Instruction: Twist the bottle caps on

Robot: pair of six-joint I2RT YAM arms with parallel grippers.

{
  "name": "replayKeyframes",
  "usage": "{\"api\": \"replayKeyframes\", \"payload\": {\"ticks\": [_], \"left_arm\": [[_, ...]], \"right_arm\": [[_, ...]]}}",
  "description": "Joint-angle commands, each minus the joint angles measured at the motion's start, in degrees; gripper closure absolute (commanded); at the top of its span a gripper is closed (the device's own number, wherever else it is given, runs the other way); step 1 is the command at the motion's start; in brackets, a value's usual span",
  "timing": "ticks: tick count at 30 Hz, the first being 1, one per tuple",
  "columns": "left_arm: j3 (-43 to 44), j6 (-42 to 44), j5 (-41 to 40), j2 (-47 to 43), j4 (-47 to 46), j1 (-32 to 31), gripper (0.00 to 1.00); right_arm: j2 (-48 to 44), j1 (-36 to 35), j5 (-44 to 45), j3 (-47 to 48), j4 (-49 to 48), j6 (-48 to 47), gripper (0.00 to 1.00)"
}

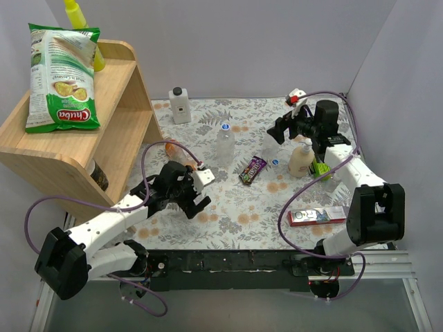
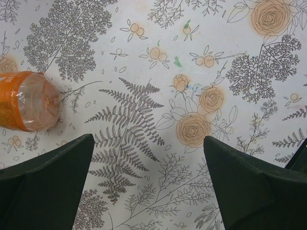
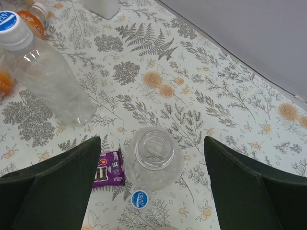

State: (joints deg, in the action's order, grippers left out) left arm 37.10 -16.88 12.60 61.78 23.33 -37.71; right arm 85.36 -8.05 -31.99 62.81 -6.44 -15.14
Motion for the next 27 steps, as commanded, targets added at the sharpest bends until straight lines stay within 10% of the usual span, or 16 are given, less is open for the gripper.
{"api": "replayKeyframes", "payload": {"ticks": [1,8,14,21,27], "left_arm": [[5.5,1.2,-0.6,1.8,4.3,0.4,0.02],[9.5,4.0,1.2,2.6,8.1,0.4,0.02],[8.9,7.9,2.7,-2.9,8.3,0.4,0.02],[18.8,4.9,12.5,-4.4,-2.3,0.3,0.02],[33.2,0.7,20.5,5.6,-2.7,-1.1,0.02]], "right_arm": [[1.7,1.0,-3.3,-3.6,-14.9,1.4,0.07],[4.0,1.2,-6.1,-5.4,-27.2,3.1,0.3],[1.9,0.8,-9.1,-3.0,-22.1,4.5,0.97],[-10.0,-0.1,-19.5,7.1,-1.4,7.2,0.99],[-15.2,-0.2,-33.0,8.6,-8.1,21.3,0.99]]}}
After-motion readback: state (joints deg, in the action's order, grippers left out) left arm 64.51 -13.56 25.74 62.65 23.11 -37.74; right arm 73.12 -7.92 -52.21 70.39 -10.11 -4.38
